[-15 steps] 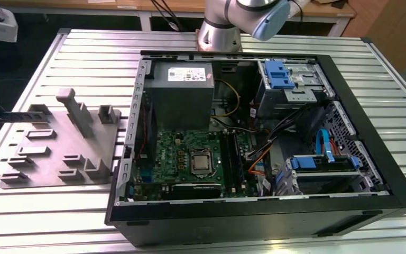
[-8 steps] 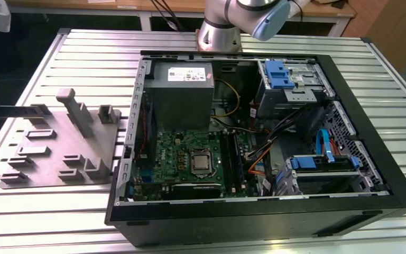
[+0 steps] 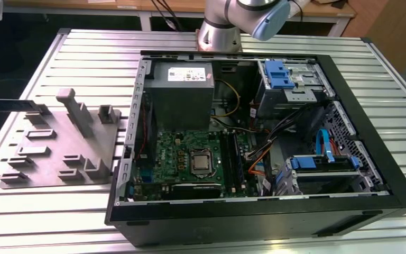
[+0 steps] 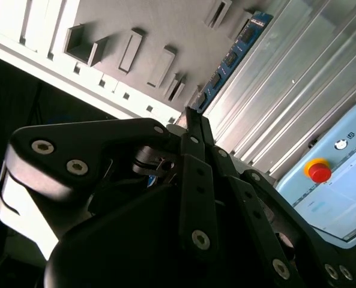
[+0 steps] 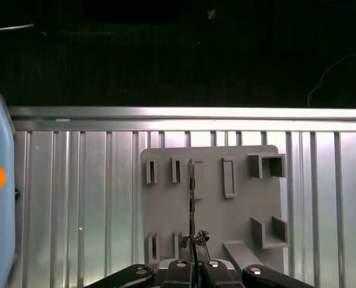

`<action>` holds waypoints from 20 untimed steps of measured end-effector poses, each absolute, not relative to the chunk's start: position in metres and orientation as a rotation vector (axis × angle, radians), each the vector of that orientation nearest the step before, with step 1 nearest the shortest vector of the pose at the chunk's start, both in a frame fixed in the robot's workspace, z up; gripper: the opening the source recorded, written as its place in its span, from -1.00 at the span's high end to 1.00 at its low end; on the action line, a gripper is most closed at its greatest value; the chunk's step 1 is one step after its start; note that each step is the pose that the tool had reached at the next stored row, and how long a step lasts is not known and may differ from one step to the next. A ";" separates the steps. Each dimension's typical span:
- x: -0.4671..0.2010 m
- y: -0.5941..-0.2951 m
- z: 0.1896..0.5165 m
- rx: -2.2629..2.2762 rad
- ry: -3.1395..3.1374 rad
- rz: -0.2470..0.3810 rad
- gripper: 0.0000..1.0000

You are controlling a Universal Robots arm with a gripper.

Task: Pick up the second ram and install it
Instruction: 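Pick up the second ram and move it above second insertion slot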

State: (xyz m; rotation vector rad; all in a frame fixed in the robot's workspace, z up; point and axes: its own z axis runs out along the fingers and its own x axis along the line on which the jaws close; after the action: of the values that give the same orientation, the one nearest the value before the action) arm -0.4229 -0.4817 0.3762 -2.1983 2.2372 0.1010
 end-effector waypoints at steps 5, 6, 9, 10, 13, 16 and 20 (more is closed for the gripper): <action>-0.423 -0.482 0.385 -2.195 2.240 0.101 0.76; -0.423 -0.482 0.387 -2.194 2.241 0.101 0.76; -0.423 -0.482 0.394 -2.193 2.243 0.101 0.76; -0.423 -0.482 0.397 -2.192 2.243 0.101 0.76; -0.423 -0.482 0.404 -2.190 2.245 0.101 0.76; -0.423 -0.482 0.409 -2.188 2.246 0.101 0.76; -0.423 -0.482 0.413 -2.187 2.248 0.101 0.76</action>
State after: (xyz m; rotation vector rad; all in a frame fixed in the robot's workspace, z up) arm -0.4229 -0.4817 0.4125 -2.1871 2.2478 0.1009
